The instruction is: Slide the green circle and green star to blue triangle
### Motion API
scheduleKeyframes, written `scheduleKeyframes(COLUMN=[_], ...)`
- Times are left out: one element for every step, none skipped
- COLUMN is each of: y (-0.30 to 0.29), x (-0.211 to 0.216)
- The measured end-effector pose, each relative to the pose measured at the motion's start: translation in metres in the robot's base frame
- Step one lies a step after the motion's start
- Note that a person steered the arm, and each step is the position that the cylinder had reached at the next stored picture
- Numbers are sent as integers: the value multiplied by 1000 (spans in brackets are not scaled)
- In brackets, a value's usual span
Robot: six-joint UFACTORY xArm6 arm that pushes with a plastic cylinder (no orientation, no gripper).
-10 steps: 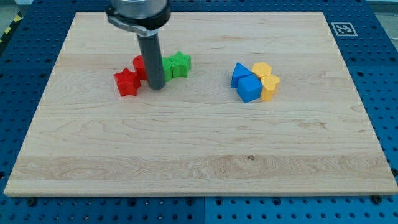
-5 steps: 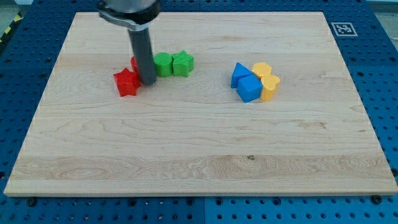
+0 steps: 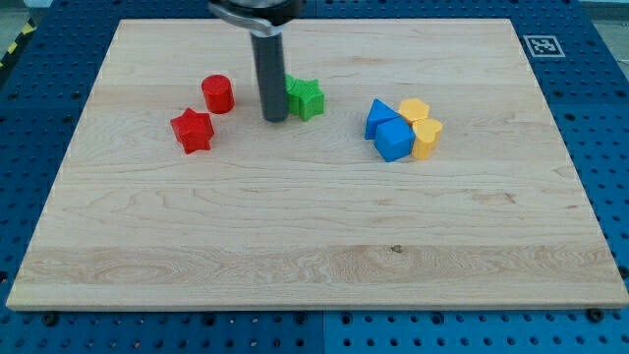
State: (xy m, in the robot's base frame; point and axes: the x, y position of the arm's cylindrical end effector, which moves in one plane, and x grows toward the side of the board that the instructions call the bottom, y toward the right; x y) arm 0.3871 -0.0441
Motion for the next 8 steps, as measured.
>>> scheduleKeyframes(y=[16, 22, 2, -39, -46, -48, -43, -19], x=[0, 1, 2, 4, -16, -28, -28, -28])
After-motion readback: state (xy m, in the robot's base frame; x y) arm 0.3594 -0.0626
